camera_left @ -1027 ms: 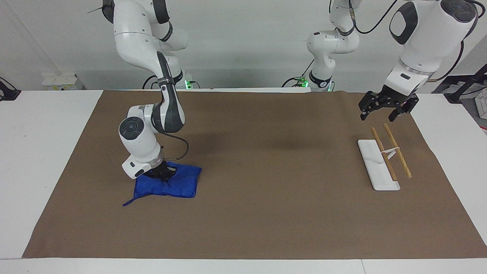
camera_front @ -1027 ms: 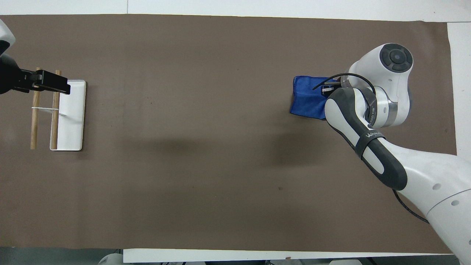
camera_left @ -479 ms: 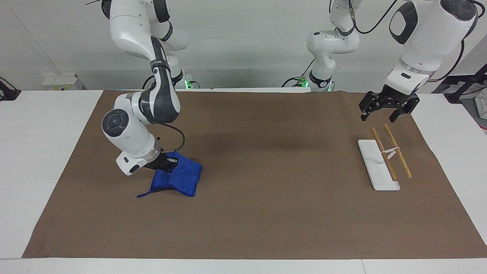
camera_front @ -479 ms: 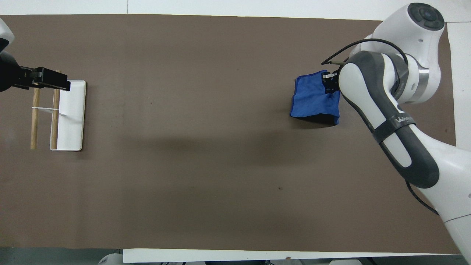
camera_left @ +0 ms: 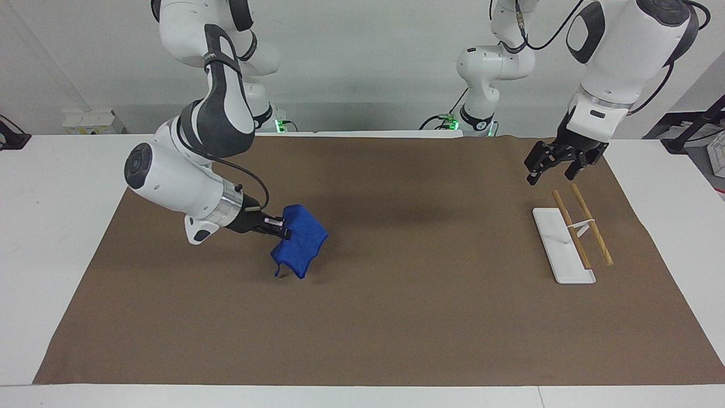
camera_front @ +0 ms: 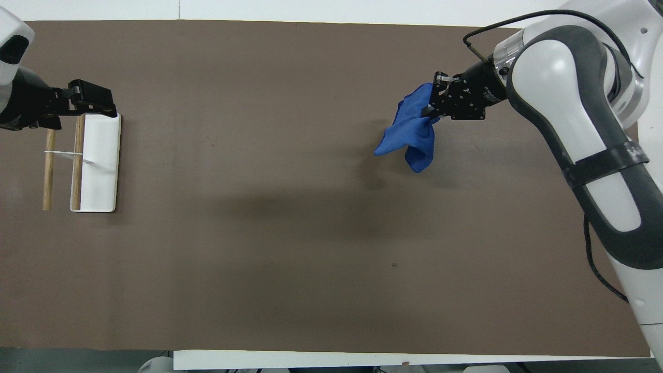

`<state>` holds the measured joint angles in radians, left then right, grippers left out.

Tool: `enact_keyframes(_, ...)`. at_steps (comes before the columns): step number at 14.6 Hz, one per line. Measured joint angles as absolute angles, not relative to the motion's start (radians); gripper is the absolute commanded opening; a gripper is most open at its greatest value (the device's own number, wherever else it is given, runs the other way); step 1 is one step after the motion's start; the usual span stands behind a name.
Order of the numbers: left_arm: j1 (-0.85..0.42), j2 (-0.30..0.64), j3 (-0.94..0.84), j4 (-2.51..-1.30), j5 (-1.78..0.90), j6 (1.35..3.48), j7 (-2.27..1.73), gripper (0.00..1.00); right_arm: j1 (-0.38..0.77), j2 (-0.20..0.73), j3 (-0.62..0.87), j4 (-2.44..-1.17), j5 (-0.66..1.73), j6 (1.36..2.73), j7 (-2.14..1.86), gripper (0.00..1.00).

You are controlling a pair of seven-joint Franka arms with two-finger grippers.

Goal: Right arm passes towel to left arm to hang
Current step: 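Lift the towel with the right gripper while the left gripper approaches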

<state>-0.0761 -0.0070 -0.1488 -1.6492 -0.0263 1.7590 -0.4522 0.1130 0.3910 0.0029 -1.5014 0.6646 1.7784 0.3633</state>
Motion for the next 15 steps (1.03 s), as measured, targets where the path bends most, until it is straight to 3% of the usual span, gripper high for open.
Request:
enact_keyframes(6,-0.101,-0.005,-0.16,-1.707,-0.142,1.831,-1.075,0.95,0.173,0.387,0.004,-1.508,1.033,1.85,0.574,0.0)
enact_keyframes(15,-0.131,0.042,-0.261,-1.754,-0.34,1.972,-1.733,0.94,0.422,0.312,0.007,-1.676,1.411,2.283,0.722,0.0)
